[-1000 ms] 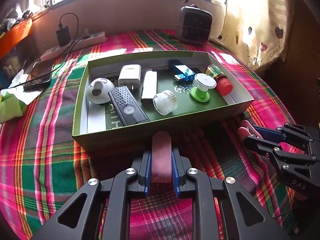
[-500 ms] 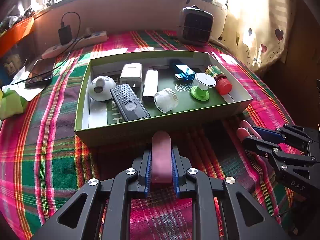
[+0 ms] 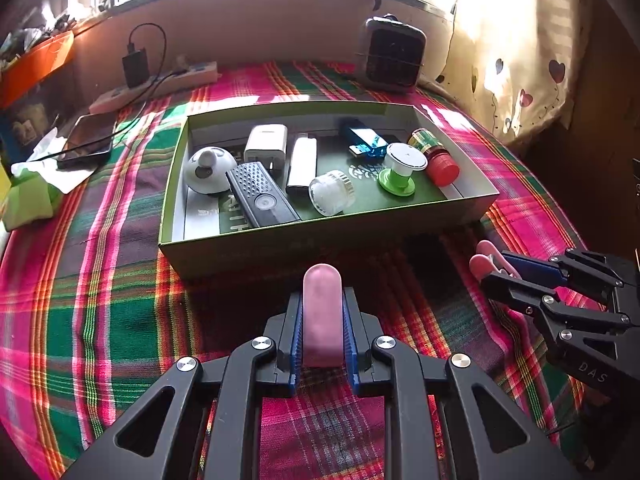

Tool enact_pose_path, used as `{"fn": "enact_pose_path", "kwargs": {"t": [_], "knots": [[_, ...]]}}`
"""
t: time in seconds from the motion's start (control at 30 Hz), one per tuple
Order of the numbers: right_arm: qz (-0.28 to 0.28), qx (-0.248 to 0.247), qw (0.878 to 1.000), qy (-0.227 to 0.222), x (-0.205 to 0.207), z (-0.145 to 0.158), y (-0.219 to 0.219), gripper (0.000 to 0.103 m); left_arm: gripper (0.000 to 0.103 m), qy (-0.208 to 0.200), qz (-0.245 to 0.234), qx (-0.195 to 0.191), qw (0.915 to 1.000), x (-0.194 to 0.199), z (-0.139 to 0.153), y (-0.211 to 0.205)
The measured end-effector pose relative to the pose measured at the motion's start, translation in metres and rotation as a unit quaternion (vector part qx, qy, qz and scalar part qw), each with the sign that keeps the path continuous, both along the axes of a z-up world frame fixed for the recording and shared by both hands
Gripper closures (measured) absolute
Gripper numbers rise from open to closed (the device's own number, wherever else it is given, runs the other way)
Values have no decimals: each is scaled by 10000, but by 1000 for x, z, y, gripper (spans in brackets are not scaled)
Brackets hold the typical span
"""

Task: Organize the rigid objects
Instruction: 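Carry the pink oval item and pink earphone hook over the green tray with both tools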

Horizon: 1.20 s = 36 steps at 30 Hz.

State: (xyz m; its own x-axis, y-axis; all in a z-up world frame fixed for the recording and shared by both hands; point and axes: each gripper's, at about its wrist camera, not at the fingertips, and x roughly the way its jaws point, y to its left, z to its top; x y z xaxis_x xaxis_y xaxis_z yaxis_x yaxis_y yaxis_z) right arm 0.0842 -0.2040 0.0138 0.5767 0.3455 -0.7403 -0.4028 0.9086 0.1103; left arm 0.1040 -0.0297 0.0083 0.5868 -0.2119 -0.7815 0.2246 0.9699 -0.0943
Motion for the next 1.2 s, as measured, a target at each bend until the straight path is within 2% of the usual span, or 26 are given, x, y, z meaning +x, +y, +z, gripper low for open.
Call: {"fn": "enact_pose_path", "kwargs": {"t": [0.77,1.2], "knots": [[-126,117,9995,-274,-10,20,2,79,86,-308,50,-74,9995,-16,26,9],[-79,193,9986,-485,0,41,5,79,86,-432,44,-194,9989,-3,48,15]]}}
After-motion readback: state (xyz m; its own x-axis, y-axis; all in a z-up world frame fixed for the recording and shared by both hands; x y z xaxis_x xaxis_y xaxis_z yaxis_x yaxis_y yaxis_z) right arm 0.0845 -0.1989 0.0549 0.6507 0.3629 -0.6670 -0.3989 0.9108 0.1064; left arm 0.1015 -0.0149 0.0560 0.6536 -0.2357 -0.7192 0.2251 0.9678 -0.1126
